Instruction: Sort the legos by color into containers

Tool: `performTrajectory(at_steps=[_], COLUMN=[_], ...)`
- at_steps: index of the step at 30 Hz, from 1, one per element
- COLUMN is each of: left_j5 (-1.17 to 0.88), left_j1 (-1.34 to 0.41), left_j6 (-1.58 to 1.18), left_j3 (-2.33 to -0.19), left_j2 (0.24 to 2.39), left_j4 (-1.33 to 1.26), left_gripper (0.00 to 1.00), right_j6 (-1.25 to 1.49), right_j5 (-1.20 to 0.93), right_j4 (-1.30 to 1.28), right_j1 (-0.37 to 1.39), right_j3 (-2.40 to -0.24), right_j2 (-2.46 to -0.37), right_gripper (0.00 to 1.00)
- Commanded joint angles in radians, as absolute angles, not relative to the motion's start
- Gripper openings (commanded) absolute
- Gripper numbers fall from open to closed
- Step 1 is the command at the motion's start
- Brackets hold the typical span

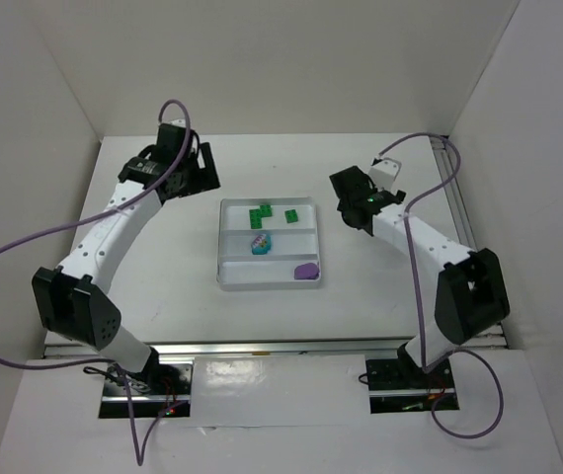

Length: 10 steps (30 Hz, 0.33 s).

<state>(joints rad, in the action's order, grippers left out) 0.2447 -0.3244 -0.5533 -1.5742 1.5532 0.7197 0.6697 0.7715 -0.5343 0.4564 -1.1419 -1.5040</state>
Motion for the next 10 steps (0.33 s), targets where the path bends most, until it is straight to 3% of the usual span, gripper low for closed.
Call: performTrajectory(at_steps=[1, 10], left_j5=[0.227, 0.215], left_j1=[-0.229, -0.049], left_j6=[-0.555, -0.459], left_j3=[-1.525, -1.405], left_j2=[1.474, 1.358], left_j4=[0.713, 0.681], left_gripper=[0.95, 0.95], right_j6=[0.781, 0.712], right_j5=[0.902, 0.818], right_j4=[-0.69, -0.547], right_j1=[0.465, 0.426], right_j3=[-1.216, -1.053], right_j2=[-1.595, -1.487], right_gripper=[1.0, 1.0])
